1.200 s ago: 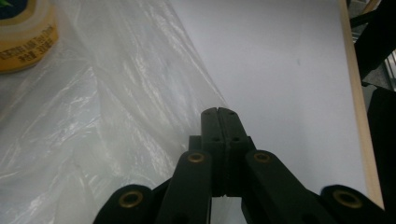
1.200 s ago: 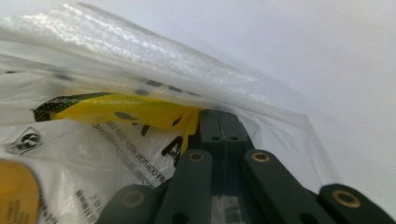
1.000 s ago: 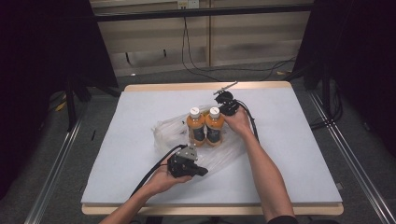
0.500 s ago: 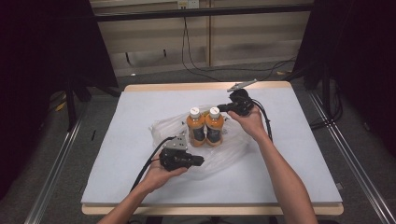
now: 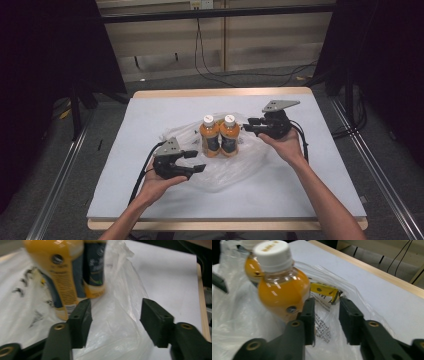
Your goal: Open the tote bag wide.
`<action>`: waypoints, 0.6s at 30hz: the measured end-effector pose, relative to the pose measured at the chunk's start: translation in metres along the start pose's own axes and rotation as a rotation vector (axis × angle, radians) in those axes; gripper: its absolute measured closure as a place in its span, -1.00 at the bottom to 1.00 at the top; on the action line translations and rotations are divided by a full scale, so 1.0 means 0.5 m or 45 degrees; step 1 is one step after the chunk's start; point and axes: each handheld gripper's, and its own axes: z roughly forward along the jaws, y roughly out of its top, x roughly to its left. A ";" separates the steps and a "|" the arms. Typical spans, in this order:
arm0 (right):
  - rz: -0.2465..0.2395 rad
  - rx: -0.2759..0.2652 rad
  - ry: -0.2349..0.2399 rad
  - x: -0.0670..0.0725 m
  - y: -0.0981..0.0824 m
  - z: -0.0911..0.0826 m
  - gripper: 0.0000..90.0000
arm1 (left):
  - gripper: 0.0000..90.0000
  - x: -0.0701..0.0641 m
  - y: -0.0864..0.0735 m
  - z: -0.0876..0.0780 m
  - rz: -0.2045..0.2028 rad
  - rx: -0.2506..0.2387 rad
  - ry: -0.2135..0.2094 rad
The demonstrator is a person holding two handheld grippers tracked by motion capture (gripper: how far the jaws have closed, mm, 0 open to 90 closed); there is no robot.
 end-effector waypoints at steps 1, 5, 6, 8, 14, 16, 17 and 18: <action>0.004 -0.004 -0.005 0.002 -0.001 -0.008 0.14 | -0.32 0.002 0.000 -0.006 0.009 -0.001 0.011; 0.021 -0.042 -0.019 0.009 -0.013 -0.051 -0.43 | -0.49 0.003 -0.006 -0.034 0.008 -0.008 0.069; 0.037 -0.047 -0.027 0.012 -0.018 -0.059 -0.52 | -0.54 0.003 -0.008 -0.039 0.012 -0.010 0.080; 0.039 -0.046 -0.032 0.015 -0.029 -0.072 -0.58 | -0.60 0.003 -0.012 -0.055 0.014 -0.005 0.134; 0.074 -0.072 -0.046 0.031 -0.075 -0.117 -0.71 | -0.81 0.008 -0.032 -0.082 -0.033 0.013 0.186; 0.097 -0.082 -0.043 0.035 -0.087 -0.129 -0.73 | -0.84 0.004 -0.038 -0.093 -0.041 0.000 0.203; 0.096 -0.083 -0.057 0.038 -0.095 -0.137 -0.73 | -0.84 0.002 -0.041 -0.097 -0.045 -0.001 0.206; 0.099 -0.087 -0.067 0.041 -0.099 -0.143 -0.73 | -0.84 0.001 -0.045 -0.101 -0.049 0.002 0.211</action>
